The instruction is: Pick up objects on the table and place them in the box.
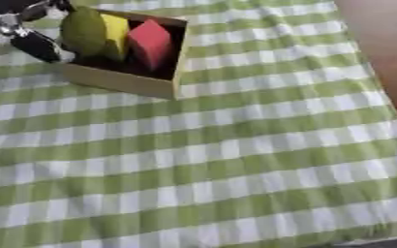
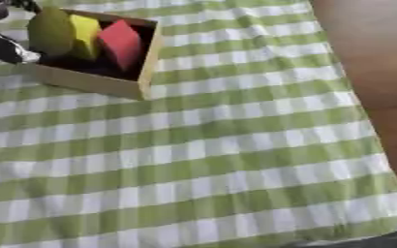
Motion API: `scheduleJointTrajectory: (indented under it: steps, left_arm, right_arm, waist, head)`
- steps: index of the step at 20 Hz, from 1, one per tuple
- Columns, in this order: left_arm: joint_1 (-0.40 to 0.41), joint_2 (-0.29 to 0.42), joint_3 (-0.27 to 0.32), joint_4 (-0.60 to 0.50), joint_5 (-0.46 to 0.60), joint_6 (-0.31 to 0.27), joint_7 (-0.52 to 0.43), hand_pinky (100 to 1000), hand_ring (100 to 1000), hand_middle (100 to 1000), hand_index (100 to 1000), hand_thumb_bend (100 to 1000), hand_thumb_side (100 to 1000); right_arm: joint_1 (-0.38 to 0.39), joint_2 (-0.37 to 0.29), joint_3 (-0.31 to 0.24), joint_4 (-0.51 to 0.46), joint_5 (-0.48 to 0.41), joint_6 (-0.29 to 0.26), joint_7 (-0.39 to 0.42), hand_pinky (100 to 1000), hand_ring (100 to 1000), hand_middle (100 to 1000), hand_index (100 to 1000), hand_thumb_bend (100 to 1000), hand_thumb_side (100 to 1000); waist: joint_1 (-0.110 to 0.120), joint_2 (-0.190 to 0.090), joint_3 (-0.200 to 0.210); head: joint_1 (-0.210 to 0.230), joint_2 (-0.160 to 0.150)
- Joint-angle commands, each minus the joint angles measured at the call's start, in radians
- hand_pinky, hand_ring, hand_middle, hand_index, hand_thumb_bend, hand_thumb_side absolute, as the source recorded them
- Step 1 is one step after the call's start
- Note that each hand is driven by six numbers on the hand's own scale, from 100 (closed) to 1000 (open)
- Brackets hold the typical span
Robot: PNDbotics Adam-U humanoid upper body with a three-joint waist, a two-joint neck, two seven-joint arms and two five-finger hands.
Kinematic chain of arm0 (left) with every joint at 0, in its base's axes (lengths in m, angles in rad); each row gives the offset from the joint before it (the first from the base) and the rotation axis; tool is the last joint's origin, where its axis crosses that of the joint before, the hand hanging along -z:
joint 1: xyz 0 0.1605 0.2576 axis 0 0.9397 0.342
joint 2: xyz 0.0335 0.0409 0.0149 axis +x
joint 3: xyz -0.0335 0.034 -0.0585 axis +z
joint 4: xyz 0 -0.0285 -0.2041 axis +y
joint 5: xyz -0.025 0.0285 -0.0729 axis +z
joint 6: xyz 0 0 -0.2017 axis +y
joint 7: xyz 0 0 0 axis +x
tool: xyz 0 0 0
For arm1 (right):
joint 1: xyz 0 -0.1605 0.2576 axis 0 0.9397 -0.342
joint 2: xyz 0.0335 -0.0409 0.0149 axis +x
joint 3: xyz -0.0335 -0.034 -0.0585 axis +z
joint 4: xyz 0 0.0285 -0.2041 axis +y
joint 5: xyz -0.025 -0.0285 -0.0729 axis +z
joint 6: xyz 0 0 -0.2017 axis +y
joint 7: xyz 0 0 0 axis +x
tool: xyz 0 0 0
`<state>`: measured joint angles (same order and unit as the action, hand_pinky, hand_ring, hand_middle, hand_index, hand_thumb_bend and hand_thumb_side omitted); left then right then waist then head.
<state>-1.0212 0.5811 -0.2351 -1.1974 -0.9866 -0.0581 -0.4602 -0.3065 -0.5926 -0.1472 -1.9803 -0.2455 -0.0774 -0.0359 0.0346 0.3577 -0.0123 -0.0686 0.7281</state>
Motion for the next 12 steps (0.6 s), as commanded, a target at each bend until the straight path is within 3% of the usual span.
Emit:
scheduleJointTrajectory:
  steps: [1, 9, 11, 12]
  left_arm:
    - [-0.02, 0.043, 0.021, -0.048, 0.01, 0.015, -0.021, 858, 822, 735, 843, 469, 411]
    - [-0.012, 0.062, 0.046, -0.167, 0.065, 0.041, -0.046, 858, 817, 735, 841, 382, 376]
    - [-0.009, 0.068, 0.066, -0.215, 0.1, 0.057, -0.037, 860, 816, 738, 842, 271, 365]
    - [-0.006, 0.071, 0.08, -0.243, 0.125, 0.071, -0.027, 860, 811, 736, 842, 167, 318]
  right_arm:
    - [-0.004, -0.015, -0.008, -0.02, -0.006, 0.003, 0.002, 947, 818, 691, 821, 100, 581]
    - [-0.002, -0.017, -0.009, -0.02, -0.008, 0.001, 0.0, 947, 820, 691, 821, 100, 579]
    - [-0.002, -0.019, -0.011, -0.02, -0.009, -0.004, -0.003, 946, 820, 691, 821, 100, 578]
    - [-0.002, -0.021, -0.012, -0.02, -0.009, -0.006, -0.005, 946, 820, 692, 821, 100, 578]
  waist:
    - [-0.01, -0.032, 0.003]
    - [-0.015, -0.039, 0.012]
    - [-0.018, -0.042, 0.013]
    - [-0.019, -0.044, 0.014]
  head:
    - [-0.005, 0.007]
    - [-0.012, 0.013]
    - [-0.013, 0.015]
    - [-0.014, 0.016]
